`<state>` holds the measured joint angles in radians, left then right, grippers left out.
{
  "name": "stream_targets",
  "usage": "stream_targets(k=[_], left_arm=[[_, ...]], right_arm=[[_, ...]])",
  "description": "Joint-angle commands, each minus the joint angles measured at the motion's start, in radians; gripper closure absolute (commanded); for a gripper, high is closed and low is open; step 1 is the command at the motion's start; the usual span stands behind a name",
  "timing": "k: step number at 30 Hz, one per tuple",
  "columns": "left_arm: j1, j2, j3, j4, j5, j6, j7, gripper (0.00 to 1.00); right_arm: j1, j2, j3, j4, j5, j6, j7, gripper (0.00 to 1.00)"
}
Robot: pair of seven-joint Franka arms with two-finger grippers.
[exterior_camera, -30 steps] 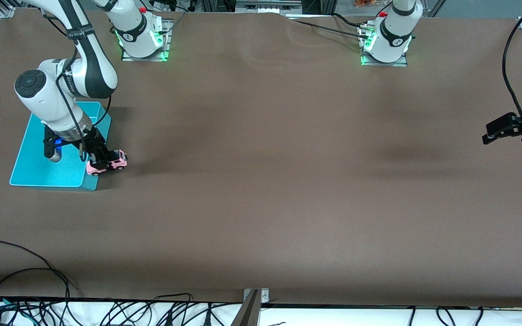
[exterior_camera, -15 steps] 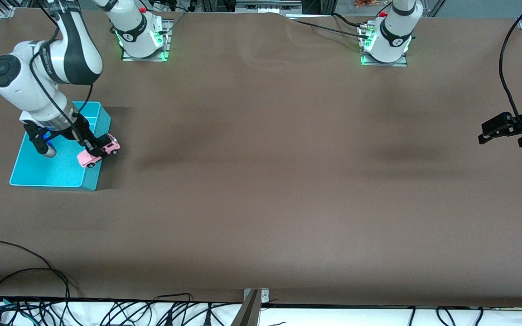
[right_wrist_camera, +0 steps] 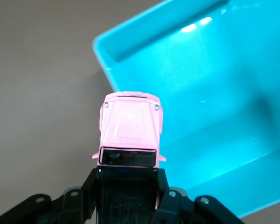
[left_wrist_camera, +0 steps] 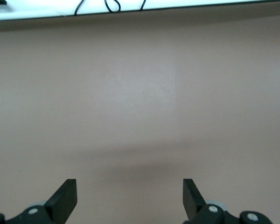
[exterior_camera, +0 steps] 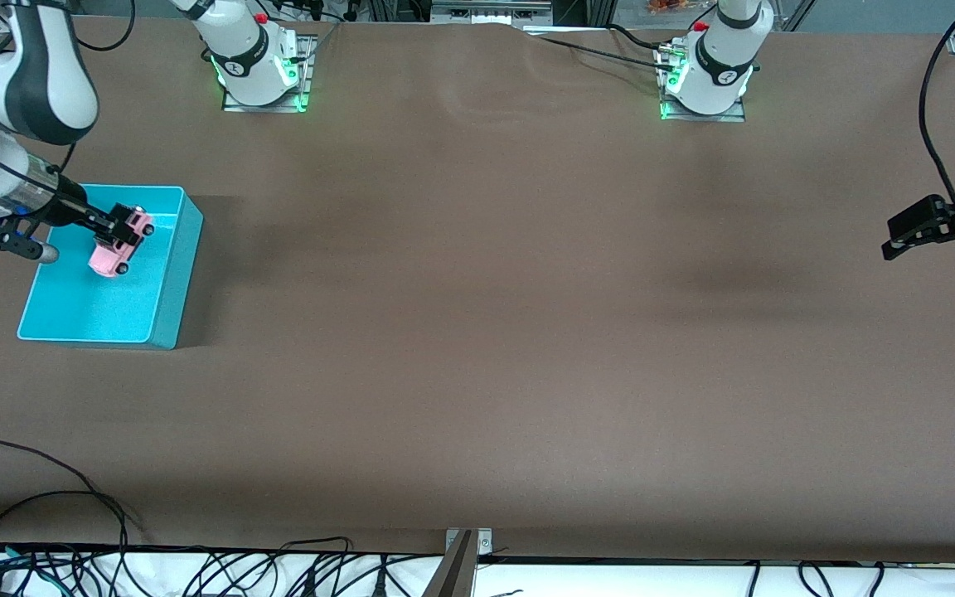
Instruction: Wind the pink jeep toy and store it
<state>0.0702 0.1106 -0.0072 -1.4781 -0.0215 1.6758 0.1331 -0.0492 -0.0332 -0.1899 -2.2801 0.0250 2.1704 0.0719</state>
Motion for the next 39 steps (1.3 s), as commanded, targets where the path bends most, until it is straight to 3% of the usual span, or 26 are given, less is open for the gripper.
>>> stream_targets(k=[1,6,13,25,32,34,37,39], left_arm=[[0.0,0.004,0.001,0.032,0.022,-0.019,0.007,0.0],[0.0,0.006,0.0,0.03,0.023,-0.019,0.007,0.0],[0.0,0.006,0.001,0.03,0.026,-0.019,0.007,0.0],[0.002,0.006,0.001,0.032,0.029,-0.019,0.005,0.0],[0.0,0.006,0.001,0.032,0.031,-0.019,0.007,0.0],[-0.001,0.006,0.0,0.033,0.031,-0.019,0.007,0.0],[-0.001,0.008,0.0,0.032,0.031,-0.019,0.007,0.0],[-0.001,0.009,0.001,0.032,0.031,-0.019,0.007,0.0]], right_arm=[[-0.008,-0.004,-0.026,-0.061,-0.069,0.02,-0.092,1.0],[-0.021,0.044,-0.046,-0.085,-0.154,0.09,-0.106,1.0],[-0.034,0.13,-0.129,-0.082,-0.154,0.167,-0.155,1.0],[-0.12,0.269,-0.135,-0.079,-0.145,0.262,-0.198,1.0],[-0.12,0.311,-0.135,-0.082,-0.139,0.272,-0.181,0.76],[-0.12,0.319,-0.135,-0.084,-0.139,0.273,-0.179,0.59],[-0.121,0.323,-0.135,-0.084,-0.139,0.273,-0.179,0.41],[-0.121,0.322,-0.135,-0.084,-0.137,0.276,-0.181,0.18]])
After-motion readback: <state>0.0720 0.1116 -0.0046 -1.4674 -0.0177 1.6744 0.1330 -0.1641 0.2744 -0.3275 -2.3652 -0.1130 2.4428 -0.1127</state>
